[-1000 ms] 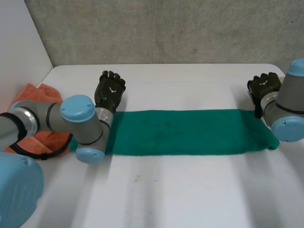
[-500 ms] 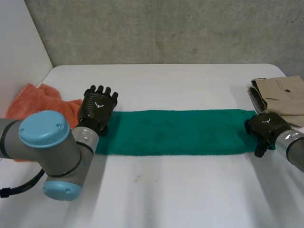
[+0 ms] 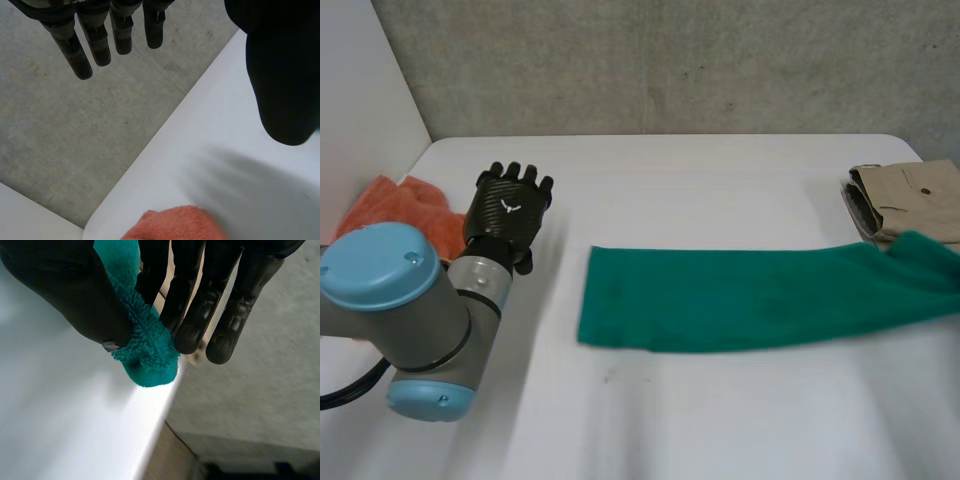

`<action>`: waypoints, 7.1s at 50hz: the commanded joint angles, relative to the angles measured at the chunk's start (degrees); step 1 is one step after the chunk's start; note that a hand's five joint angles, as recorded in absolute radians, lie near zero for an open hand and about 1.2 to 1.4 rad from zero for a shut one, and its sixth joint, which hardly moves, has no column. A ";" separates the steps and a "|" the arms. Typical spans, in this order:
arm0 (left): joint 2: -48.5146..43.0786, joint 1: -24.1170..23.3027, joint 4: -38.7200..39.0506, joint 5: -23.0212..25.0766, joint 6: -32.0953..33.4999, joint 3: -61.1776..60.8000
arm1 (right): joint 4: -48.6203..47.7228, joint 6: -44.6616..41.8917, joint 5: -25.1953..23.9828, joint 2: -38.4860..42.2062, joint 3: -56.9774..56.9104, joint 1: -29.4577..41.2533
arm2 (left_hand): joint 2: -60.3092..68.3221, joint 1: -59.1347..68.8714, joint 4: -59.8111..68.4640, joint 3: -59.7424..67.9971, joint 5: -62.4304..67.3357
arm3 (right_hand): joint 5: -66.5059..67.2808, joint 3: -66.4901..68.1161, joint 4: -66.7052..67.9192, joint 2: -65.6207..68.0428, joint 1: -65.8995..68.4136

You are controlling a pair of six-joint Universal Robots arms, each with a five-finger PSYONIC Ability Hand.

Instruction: Fold the laundry.

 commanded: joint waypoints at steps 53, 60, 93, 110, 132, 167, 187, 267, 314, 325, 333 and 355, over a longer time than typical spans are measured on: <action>-11.44 -14.63 -10.55 0.79 -11.56 15.53 | -2.58 29.42 -2.72 0.51 10.10 30.96 | -1.58 -0.72 -1.73 -2.08 -2.68 | -31.10 -32.48 -33.00 -32.30 -20.61; -10.82 -13.76 -12.31 0.79 -11.74 14.57 | -3.19 23.71 -2.37 -0.02 11.60 25.76 | -1.58 -0.72 -1.73 -2.08 -2.68 | 13.75 12.37 11.85 12.55 24.24; 2.63 -4.96 -12.05 -1.41 -12.53 7.01 | -4.60 22.49 0.00 7.64 -9.68 60.40 | -1.58 -0.72 -1.73 -2.08 -2.68 | -56.25 -57.63 -58.15 -57.45 -45.76; -9.75 -19.99 -15.02 -0.27 -23.86 20.00 | 4.28 53.32 0.18 -4.59 -2.46 38.15 | 0.15 1.01 0.00 -0.35 -0.95 | -56.25 -57.63 -58.15 -57.45 -45.76; -18.38 -16.21 -28.66 -9.59 -14.82 22.04 | 5.24 51.30 1.23 10.87 -12.92 47.37 | 0.15 1.01 0.00 -0.35 -0.95 | -56.25 -57.63 -58.15 -57.45 -45.76; 1.13 -9.89 -34.70 16.93 -15.42 26.68 | -5.12 40.92 8.70 -0.98 0.96 52.56 | 0.32 1.18 0.17 -0.18 -0.79 | -56.25 -57.63 -58.15 -57.45 -45.76; 0.34 -8.13 -42.19 25.04 -20.35 32.67 | -13.48 36.27 9.05 10.00 1.76 57.93 | 0.49 1.35 0.34 -0.02 -0.62 | -56.25 -57.63 -58.15 -57.45 -45.76; 0.43 -8.31 -41.14 25.13 -21.06 28.19 | -12.86 28.35 0.79 17.03 -7.82 41.49 | 0.82 1.68 0.67 0.32 -0.28 | -40.36 -41.74 -42.26 -41.56 -29.87; 2.36 -8.13 -40.17 25.13 -22.55 26.61 | -10.58 21.06 -15.90 21.87 -38.66 17.85 | 1.83 2.69 1.68 1.33 0.73 | 13.75 12.37 11.85 12.55 24.24; 2.80 -8.22 -39.99 25.13 -22.55 27.49 | -11.19 33.01 -19.51 29.07 -63.18 9.85 | 1.67 2.53 1.51 1.16 0.56 | 13.75 12.37 11.85 12.55 24.24; 2.98 -8.74 -39.99 25.04 -22.55 28.10 | -9.97 36.44 -23.63 37.76 -71.02 3.62 | 1.67 2.53 1.51 1.16 0.56 | 13.75 12.37 11.85 12.55 24.24; 2.71 -9.10 -39.03 25.04 -24.40 27.58 | 10.32 17.03 -35.60 39.19 -56.69 -8.26 | 2.00 2.86 1.85 1.50 0.89 | -56.25 -57.63 -58.15 -57.45 -45.76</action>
